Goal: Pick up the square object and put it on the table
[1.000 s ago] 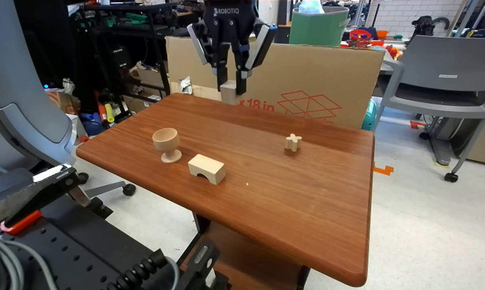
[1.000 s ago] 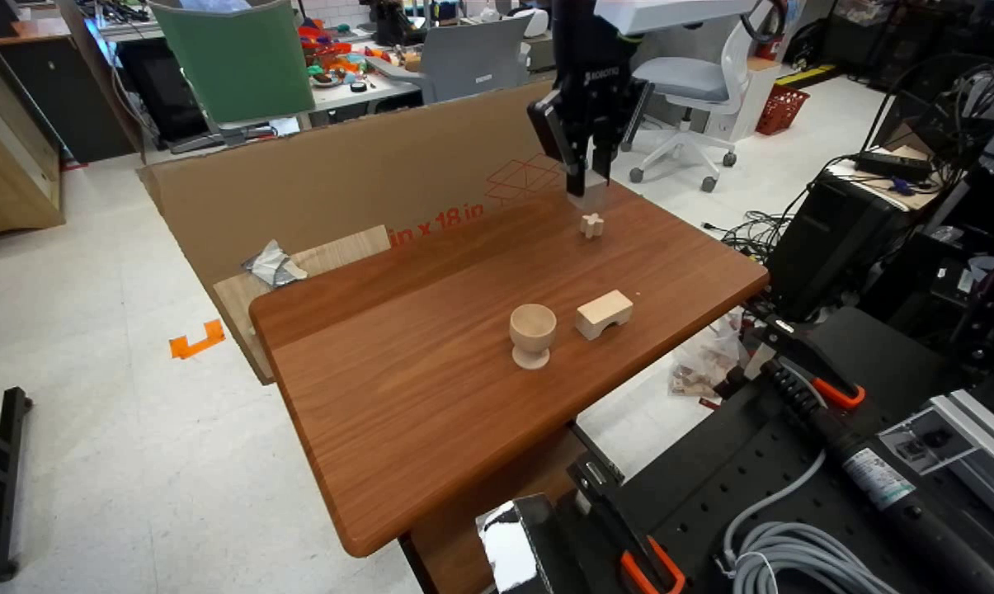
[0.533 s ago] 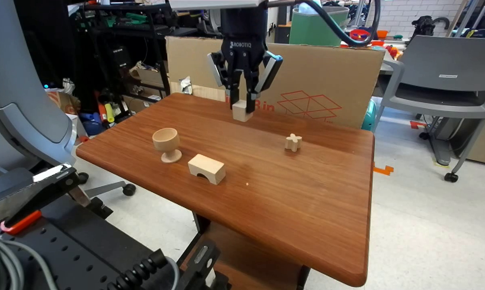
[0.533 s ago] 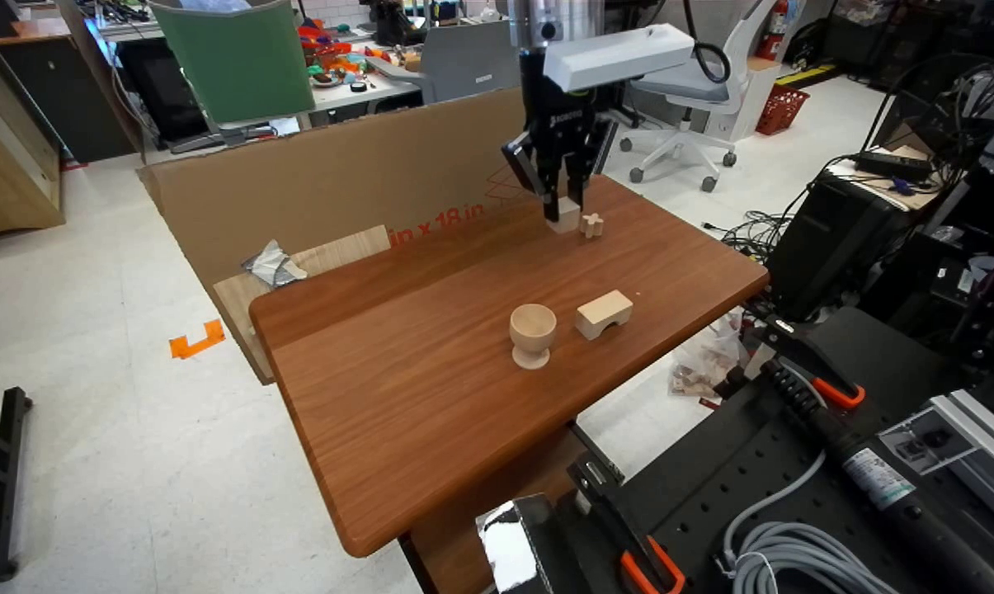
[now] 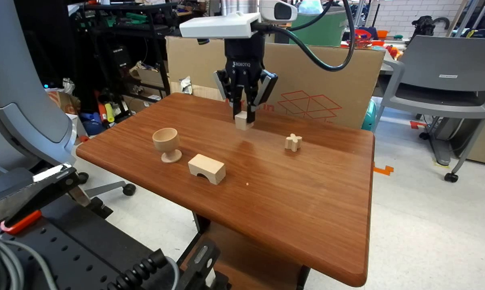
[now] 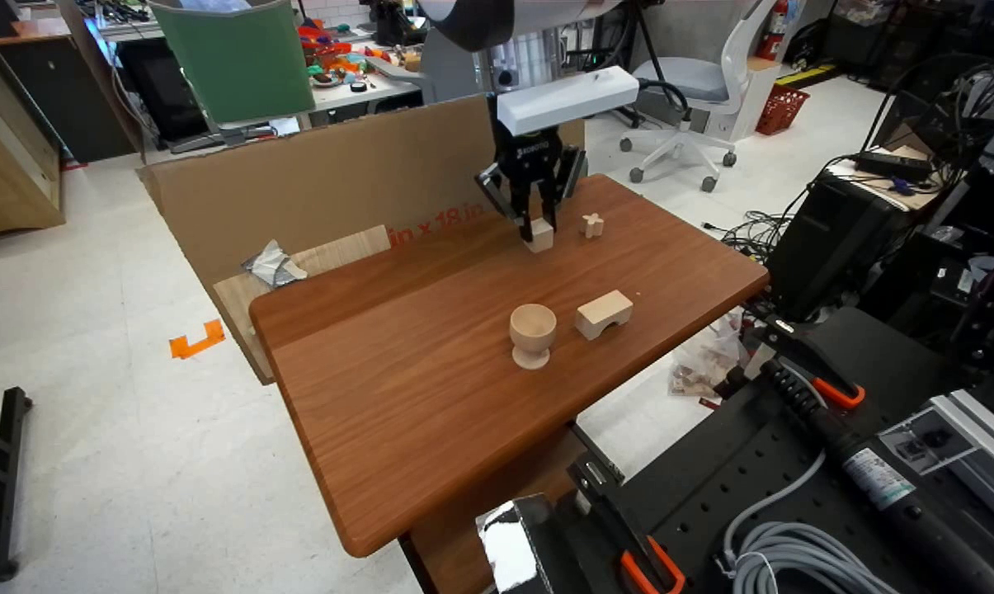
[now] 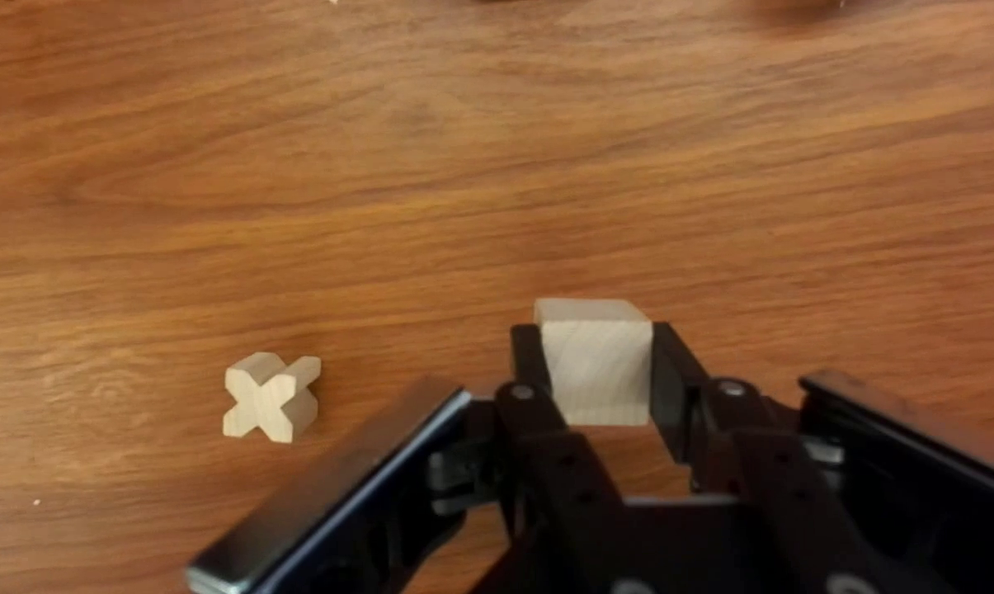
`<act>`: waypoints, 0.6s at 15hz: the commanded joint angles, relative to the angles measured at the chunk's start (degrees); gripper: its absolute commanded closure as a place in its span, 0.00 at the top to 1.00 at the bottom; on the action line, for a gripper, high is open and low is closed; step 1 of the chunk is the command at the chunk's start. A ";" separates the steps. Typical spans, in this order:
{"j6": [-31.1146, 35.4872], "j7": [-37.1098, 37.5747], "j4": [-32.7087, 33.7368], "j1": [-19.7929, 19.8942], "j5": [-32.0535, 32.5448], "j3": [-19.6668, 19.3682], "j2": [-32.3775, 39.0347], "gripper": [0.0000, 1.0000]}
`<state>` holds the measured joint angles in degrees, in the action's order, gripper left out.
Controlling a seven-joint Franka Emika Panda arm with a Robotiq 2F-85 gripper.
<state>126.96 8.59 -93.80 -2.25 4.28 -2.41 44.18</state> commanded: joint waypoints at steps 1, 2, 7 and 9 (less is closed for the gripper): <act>-3.98 2.42 5.87 -1.52 0.70 -1.39 3.81 0.08; -4.71 2.66 6.69 -1.54 0.57 -1.40 4.47 0.08; -7.32 3.54 10.16 -1.56 0.41 -1.38 7.23 0.08; -8.04 3.71 11.11 -1.64 0.54 -1.48 7.90 0.58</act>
<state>122.18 11.17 -86.63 -2.80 4.29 -2.81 49.91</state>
